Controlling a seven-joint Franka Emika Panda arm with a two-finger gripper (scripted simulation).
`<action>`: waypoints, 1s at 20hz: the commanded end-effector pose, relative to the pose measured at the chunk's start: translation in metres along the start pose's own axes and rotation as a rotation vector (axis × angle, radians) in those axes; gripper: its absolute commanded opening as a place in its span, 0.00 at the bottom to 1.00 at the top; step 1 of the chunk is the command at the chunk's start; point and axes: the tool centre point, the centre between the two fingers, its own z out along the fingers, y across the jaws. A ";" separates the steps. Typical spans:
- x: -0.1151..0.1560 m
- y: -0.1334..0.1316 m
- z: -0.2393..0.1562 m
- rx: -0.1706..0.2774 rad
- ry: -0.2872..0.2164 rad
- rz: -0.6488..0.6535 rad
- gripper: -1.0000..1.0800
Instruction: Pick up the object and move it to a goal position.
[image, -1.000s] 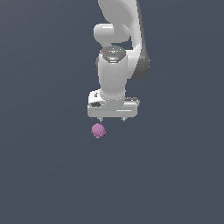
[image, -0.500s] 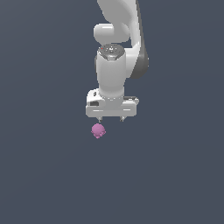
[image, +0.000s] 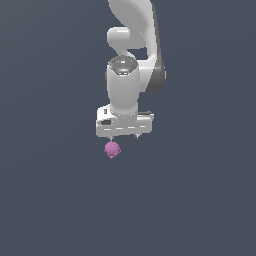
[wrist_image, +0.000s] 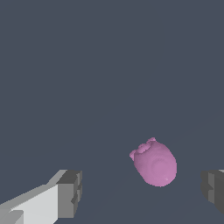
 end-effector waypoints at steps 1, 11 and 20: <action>-0.002 0.004 0.006 0.000 -0.004 -0.038 0.96; -0.016 0.027 0.037 0.005 -0.026 -0.253 0.96; -0.031 0.046 0.065 0.018 -0.043 -0.454 0.96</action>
